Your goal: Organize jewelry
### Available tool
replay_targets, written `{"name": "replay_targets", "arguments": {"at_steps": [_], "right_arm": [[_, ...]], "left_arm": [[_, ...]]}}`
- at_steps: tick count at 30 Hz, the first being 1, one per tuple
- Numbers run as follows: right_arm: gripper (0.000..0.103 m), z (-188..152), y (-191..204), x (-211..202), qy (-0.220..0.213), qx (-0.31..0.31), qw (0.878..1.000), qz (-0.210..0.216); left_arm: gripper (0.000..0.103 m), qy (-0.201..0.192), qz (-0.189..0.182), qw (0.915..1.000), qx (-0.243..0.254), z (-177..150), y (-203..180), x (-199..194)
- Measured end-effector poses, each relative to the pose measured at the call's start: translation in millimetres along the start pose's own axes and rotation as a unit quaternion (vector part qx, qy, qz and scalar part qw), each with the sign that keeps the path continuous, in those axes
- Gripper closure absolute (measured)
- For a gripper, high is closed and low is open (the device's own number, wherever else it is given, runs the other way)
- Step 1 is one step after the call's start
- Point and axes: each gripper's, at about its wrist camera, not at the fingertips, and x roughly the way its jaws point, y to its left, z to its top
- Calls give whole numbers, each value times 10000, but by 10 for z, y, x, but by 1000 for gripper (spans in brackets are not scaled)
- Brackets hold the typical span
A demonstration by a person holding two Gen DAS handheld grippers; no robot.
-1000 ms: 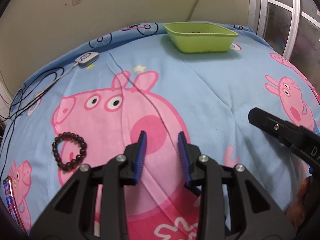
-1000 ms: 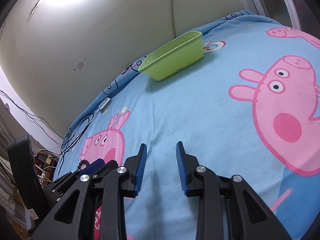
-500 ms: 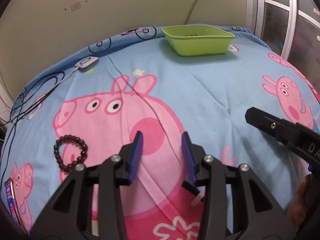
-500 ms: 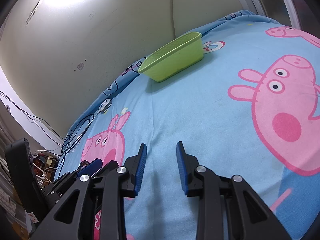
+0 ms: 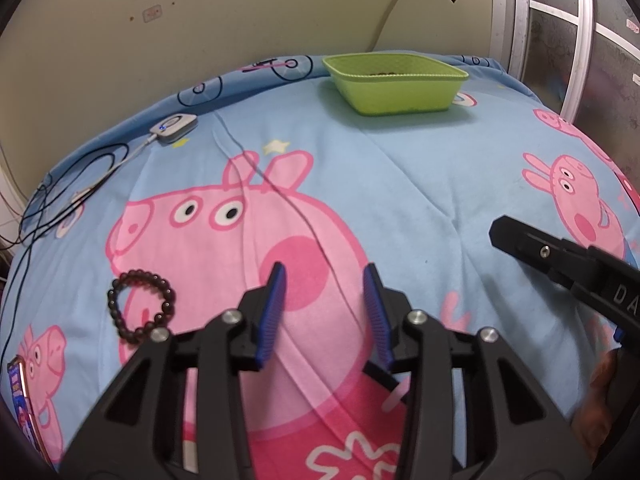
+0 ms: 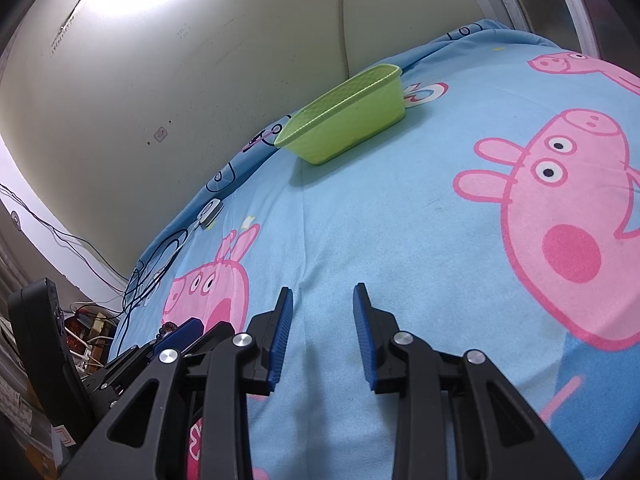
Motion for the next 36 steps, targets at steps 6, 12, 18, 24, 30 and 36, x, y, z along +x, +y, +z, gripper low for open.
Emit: {"name": "replay_targets", "arguments": {"at_steps": [6, 12, 18, 24, 30, 36], "right_arm": [[92, -3, -7, -3, 0, 1, 10000, -16], [92, -18, 5, -7, -14, 11, 10000, -53], [92, -32, 23, -9, -7, 9, 10000, -83], [92, -26, 19, -6, -5, 7, 10000, -90], [92, -59, 53, -11, -10, 4, 9999, -145], [92, -75, 77, -13, -16, -19, 9998, -184]], "left_arm": [[65, -8, -14, 10000, -10, 8, -3, -3], [65, -22, -49, 10000, -23, 5, -20, -17], [65, -36, -59, 10000, -37, -1, -20, -22], [65, -43, -65, 9999, -63, -4, -39, -31], [65, -56, -62, 9999, -91, -4, -67, -43], [65, -71, -56, 9999, -135, -9, -89, -57]]}}
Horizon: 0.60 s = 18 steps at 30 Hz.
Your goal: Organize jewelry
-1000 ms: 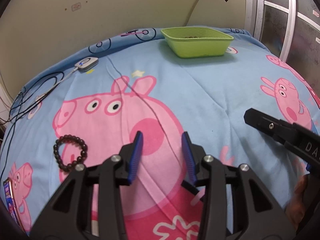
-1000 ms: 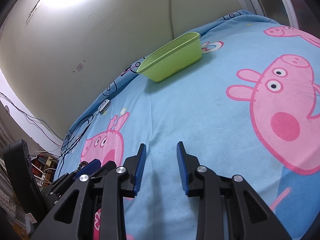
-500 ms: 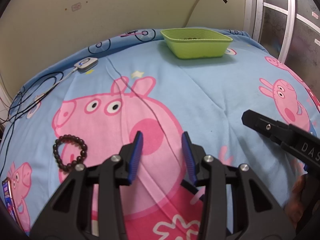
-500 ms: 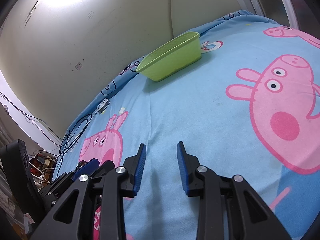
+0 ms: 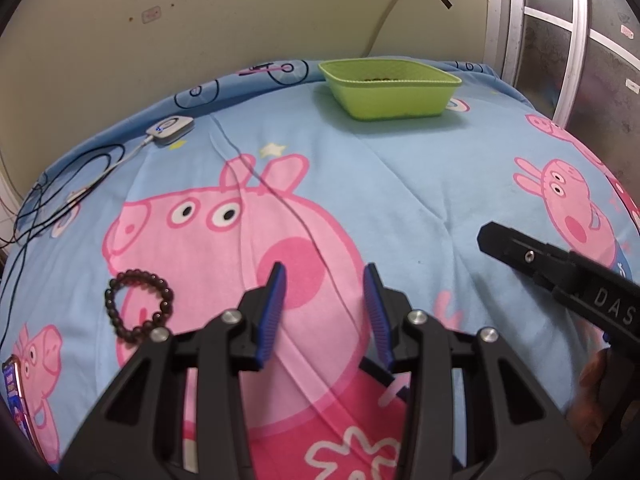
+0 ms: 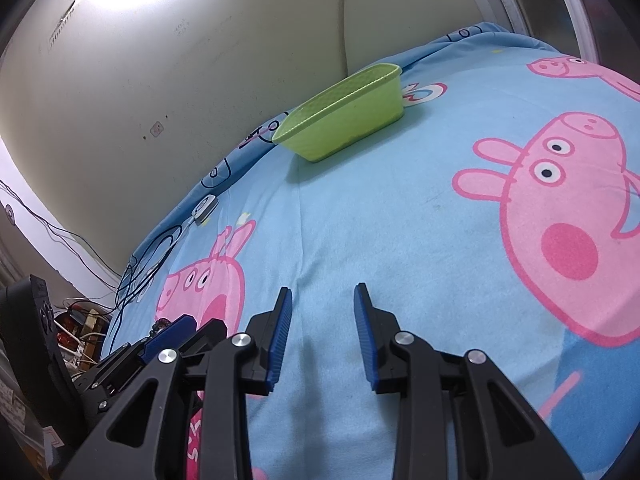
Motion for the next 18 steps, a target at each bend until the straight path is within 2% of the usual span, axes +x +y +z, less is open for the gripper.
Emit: {"name": "replay_targets", "arguments": {"at_steps": [8, 12, 15, 18], "right_arm": [[92, -12, 39, 5, 35, -58, 10000, -54], [92, -7, 80, 28, 90, -149, 9998, -79], [92, 20, 213, 104, 288, -438, 9986, 28], [92, 41, 514, 238, 630, -1042, 9921, 313]], "left_arm": [[65, -15, -49, 10000, -47, 2, -6, -16], [65, -16, -451, 9988, -197, 8, 100, -74], [65, 18, -554, 9973, -481, 1, 416, -174], [65, -53, -302, 9945, -1004, -15, 971, -330]]}}
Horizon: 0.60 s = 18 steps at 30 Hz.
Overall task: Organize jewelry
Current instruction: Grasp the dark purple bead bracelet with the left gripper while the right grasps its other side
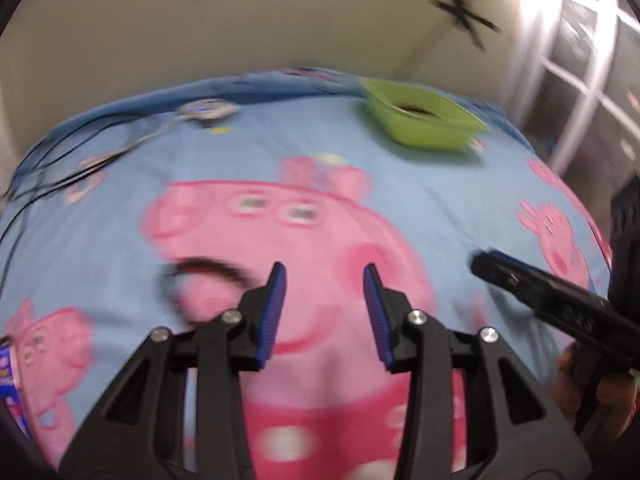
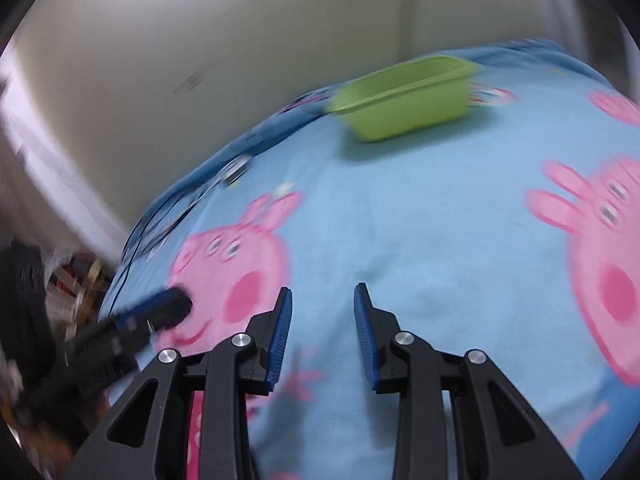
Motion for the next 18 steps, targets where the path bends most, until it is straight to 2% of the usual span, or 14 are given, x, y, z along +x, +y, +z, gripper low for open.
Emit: {"name": "replay_targets", "arguments": {"at_steps": [2, 5, 11, 13, 15, 16, 18], "right_arm": [[92, 74, 281, 156, 301, -567, 9977, 200], [92, 135, 682, 399, 644, -1307, 9884, 439], [92, 177, 1279, 853, 1046, -2234, 9671, 621], [93, 165, 1383, 992, 1205, -2489, 9595, 542], [99, 178, 1411, 1150, 1329, -2649, 9544, 353], [103, 195, 1392, 1189, 1310, -2695, 9532, 407], [103, 218, 1357, 1171, 1337, -2675, 9530, 483]], "left_arm": [[65, 116, 290, 9993, -227, 47, 340, -44], [65, 446, 318, 9972, -503, 38, 652, 15], [65, 720, 333, 9951, -584, -33, 674, 150], [73, 723, 446, 9946, -594, -32, 689, 217], [83, 656, 586, 9948, -520, -30, 691, 234], [87, 642, 552, 9951, -516, -41, 696, 236], [91, 647, 574, 9952, -468, -33, 677, 237]]}}
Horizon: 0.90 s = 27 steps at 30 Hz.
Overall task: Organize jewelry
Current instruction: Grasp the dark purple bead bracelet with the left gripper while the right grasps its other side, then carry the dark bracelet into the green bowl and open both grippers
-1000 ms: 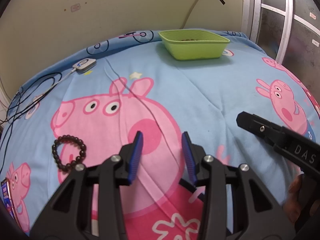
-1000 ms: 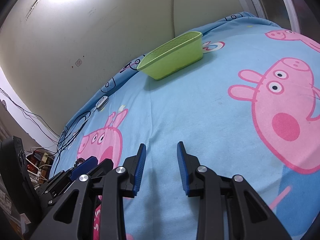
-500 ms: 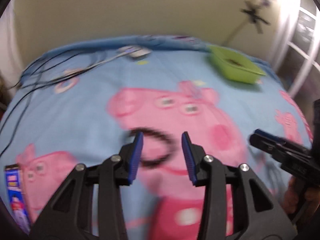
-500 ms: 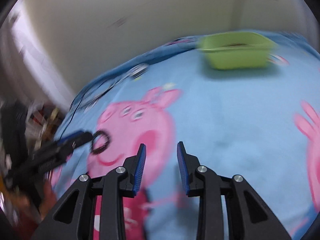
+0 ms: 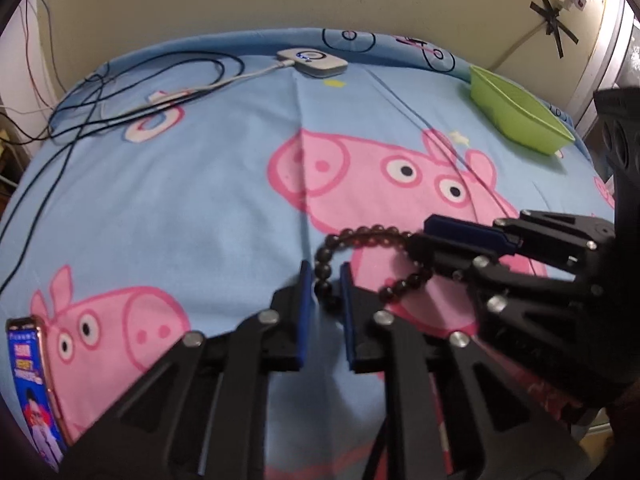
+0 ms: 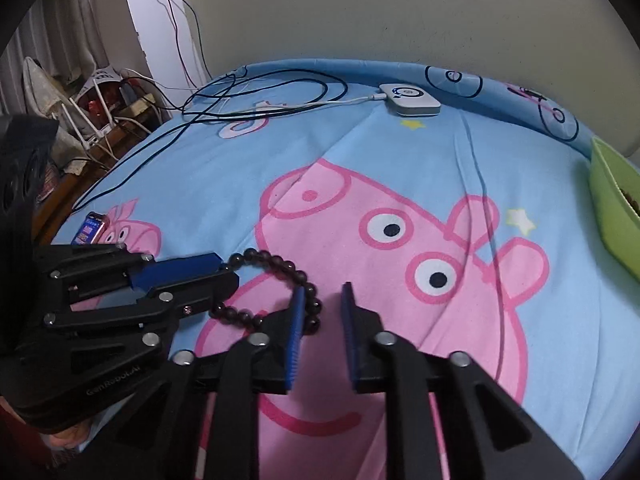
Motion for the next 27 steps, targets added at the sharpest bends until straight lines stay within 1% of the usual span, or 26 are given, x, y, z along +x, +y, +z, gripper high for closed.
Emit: {"name": "replay_targets", "arguments": {"at_steps": [2, 3, 5, 6, 7, 10, 12, 14, 16, 19, 21, 23, 25, 26, 27], "right_arm": [[103, -49, -27, -113, -96, -22, 9999, -80], [103, -85, -33, -155, -136, -45, 9998, -136], [103, -188, -137, -270, -209, 24, 9994, -278], [103, -221, -195, -301, -236, 85, 9991, -347], [103, -283, -287, -362, -258, 189, 9986, -409], [103, -475, -611, -589, -409, 642, 9956, -547], [103, -622, -845, -784, -522, 945, 9921, -634], [103, -777, -1083, -973, -639, 1265, 9872, -733], [103, -898, -1223, -1091, -689, 1469, 9834, -813], [103, -1067, -1394, -1171, -671, 1753, 9786, -845], [103, -1123, -1445, -1184, -739, 1844, 9773, -742], [103, -1121, -1436, -1189, -729, 1789, 9775, -843], [103, -1083, -1365, -1151, -670, 1584, 9801, -994], [101, -1074, -1330, -1132, -656, 1467, 9816, -1028], [100, -1055, -1279, -1092, -645, 1378, 9828, -1050]], "left_arm": [[91, 4, 71, 9999, 73, 29, -65, 15], [95, 45, -119, 9999, 72, 56, -99, 30], [95, 175, -549, 9983, 44, 117, -213, 84], [95, 180, -589, 9980, 114, 142, -291, 102], [95, 162, -619, 9976, 249, 171, -419, 122], [95, 202, -926, 9941, 526, 226, -782, 185], [95, 204, -1123, 9904, 783, 264, -1093, 217], [95, 213, -1280, 9868, 964, 274, -1312, 240], [95, 198, -1428, 9822, 1201, 267, -1583, 252], [94, 226, -1367, 9791, 1489, 202, -1845, 299], [94, 318, -1320, 9787, 1539, 161, -1888, 344], [94, 315, -1298, 9791, 1532, 170, -1875, 348], [93, 353, -1291, 9797, 1492, 170, -1849, 343], [90, 384, -1310, 9798, 1464, 169, -1832, 342], [90, 386, -1320, 9798, 1454, 162, -1812, 334]]}}
